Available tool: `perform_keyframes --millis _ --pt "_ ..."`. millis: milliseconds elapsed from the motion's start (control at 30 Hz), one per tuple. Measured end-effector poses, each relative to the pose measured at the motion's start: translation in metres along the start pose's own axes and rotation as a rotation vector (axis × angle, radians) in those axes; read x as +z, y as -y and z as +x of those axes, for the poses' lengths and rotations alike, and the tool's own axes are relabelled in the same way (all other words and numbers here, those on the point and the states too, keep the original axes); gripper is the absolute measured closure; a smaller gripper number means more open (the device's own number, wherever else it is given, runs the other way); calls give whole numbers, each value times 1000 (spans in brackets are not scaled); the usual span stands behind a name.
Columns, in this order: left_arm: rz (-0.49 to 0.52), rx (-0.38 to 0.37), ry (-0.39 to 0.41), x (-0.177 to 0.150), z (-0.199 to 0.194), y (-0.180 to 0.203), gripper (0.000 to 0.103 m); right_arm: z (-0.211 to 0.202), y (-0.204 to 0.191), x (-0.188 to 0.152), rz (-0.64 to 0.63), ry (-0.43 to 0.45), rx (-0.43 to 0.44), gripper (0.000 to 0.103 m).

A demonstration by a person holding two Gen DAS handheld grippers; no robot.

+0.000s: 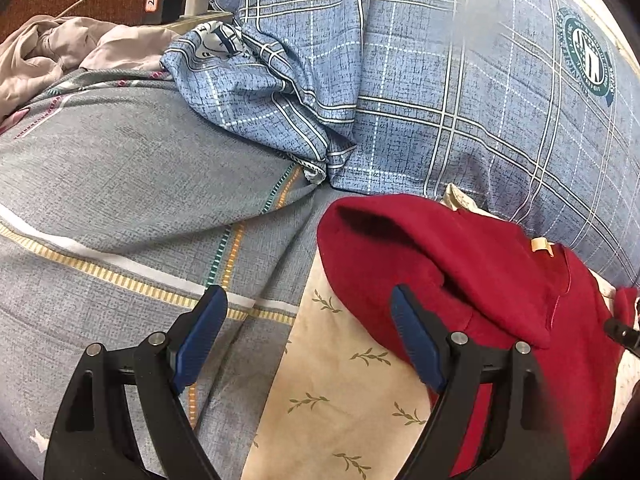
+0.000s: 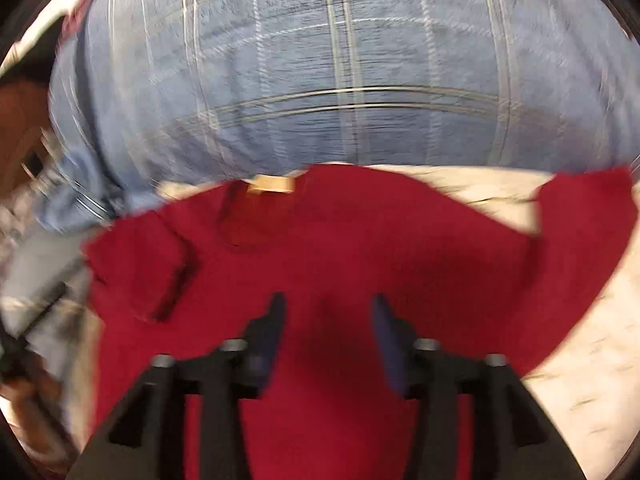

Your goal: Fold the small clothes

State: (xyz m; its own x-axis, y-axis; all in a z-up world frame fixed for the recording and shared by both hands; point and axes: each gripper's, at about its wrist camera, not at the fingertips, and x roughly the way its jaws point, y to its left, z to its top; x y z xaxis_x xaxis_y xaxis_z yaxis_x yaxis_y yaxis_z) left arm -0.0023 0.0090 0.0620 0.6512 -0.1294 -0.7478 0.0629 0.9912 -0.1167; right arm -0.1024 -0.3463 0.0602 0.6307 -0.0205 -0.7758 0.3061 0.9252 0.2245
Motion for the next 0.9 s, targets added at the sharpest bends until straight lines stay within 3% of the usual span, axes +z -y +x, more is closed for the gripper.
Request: perform_keyframes --millis 133,333,400,433,500,700,900 --pt "17 17 -13 -1 5 3 19 27 -38 4 15 -48 196 44" --pt "24 36 5 5 4 -1 19 82 -92 11 -23 -77 190 45" --pt "11 46 17 8 3 -6 19 82 -110 11 -100 -13 134 74" --pt "3 53 20 9 3 -8 19 82 -116 13 -133 -14 130 98" --pt "-19 55 23 10 2 -13 19 71 -122 14 -161 -18 161 98" --pt "-44 53 43 10 -3 -16 19 -17 -89 34 -169 128 193 98" --pt "-26 51 37 6 -2 -11 19 -74 -10 54 -113 208 -5 98"
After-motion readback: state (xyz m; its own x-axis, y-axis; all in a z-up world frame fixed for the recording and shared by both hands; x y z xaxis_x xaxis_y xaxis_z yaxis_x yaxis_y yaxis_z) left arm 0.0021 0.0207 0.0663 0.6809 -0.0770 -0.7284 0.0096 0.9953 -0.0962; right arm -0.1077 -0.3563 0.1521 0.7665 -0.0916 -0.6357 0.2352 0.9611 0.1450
